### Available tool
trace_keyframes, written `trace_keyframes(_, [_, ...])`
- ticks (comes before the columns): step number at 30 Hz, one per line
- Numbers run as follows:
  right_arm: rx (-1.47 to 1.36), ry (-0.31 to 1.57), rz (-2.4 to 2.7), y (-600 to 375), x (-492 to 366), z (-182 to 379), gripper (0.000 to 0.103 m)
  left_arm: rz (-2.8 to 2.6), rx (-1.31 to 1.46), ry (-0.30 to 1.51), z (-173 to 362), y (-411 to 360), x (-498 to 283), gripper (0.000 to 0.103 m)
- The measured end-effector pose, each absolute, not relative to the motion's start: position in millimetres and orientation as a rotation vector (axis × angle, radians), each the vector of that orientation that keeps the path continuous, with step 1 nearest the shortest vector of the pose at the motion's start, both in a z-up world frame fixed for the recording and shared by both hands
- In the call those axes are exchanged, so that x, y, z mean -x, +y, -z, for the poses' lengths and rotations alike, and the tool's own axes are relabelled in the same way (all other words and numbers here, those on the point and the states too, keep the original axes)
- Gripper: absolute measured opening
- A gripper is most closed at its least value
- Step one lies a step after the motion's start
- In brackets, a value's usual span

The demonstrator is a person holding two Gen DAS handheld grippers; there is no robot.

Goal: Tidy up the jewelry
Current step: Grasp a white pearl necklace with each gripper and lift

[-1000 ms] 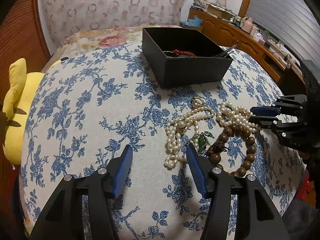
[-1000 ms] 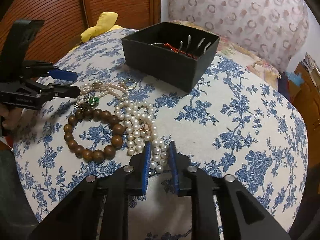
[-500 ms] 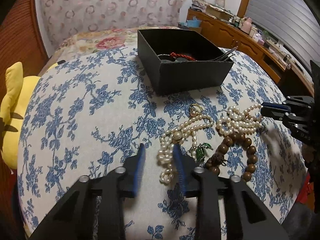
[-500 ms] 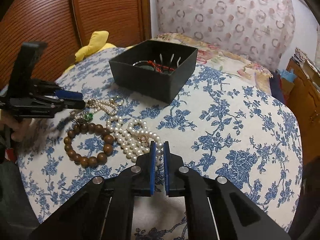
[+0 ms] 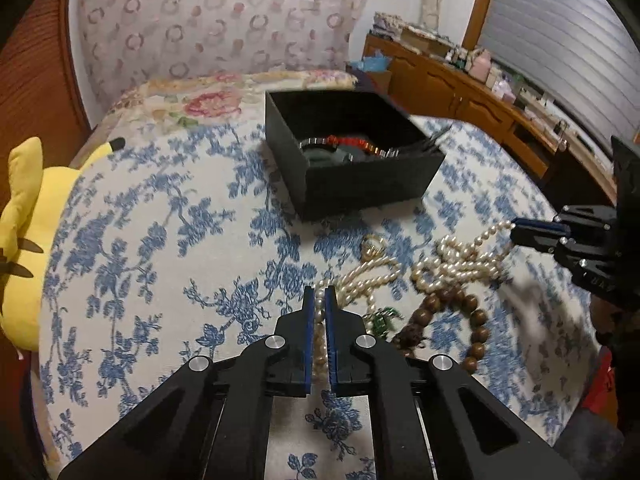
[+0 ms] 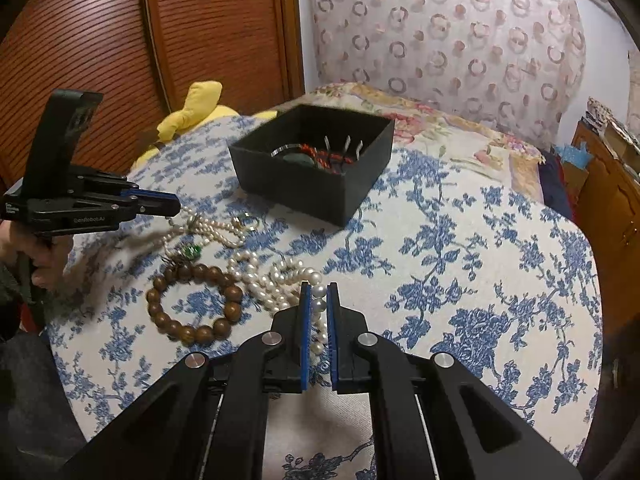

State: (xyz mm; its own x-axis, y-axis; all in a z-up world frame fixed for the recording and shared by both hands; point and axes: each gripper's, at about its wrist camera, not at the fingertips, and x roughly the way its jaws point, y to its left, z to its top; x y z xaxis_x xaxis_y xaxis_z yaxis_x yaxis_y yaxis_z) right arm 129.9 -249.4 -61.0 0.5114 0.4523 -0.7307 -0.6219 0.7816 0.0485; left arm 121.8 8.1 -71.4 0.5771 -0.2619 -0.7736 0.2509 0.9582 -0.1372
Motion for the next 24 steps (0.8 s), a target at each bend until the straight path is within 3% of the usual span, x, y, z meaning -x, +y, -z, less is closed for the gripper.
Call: trace_keyframes(24, [0.277, 0.564, -0.673, -243.1, -109.7, -31.7, 0.008, 0.342, 0.02, 0.639, -36.5, -4.0, -107.8, 0.004])
